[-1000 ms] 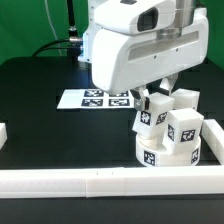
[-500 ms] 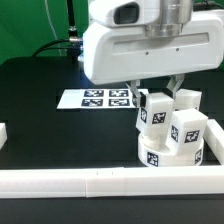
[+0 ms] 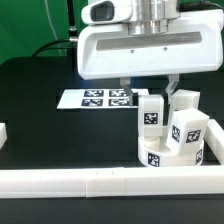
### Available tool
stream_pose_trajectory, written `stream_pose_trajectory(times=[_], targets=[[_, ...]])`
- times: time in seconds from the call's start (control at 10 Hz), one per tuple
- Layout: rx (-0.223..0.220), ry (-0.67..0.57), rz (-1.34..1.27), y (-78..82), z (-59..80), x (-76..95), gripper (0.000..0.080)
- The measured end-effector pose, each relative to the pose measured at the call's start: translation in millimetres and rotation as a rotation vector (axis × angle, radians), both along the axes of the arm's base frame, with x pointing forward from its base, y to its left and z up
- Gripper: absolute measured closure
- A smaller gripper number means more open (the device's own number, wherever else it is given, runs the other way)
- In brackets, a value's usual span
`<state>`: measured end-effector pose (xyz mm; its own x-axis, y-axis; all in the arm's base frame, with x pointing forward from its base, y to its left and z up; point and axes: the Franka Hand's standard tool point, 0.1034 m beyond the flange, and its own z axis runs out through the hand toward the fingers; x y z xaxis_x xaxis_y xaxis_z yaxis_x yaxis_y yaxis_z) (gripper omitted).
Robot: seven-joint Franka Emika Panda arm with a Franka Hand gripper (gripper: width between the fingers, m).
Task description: Assemble stool
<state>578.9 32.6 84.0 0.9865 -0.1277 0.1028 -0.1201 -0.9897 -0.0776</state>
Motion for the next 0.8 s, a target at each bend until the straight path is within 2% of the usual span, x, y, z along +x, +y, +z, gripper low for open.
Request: stream_pose_trajectory(times=[0.3, 0.8], targets=[[0.051, 0.027, -0.207, -0.9, -0.9, 5.0, 0.0462], [0.091, 0.052, -0.501, 3.7, -1.2, 4.4, 0.0462]])
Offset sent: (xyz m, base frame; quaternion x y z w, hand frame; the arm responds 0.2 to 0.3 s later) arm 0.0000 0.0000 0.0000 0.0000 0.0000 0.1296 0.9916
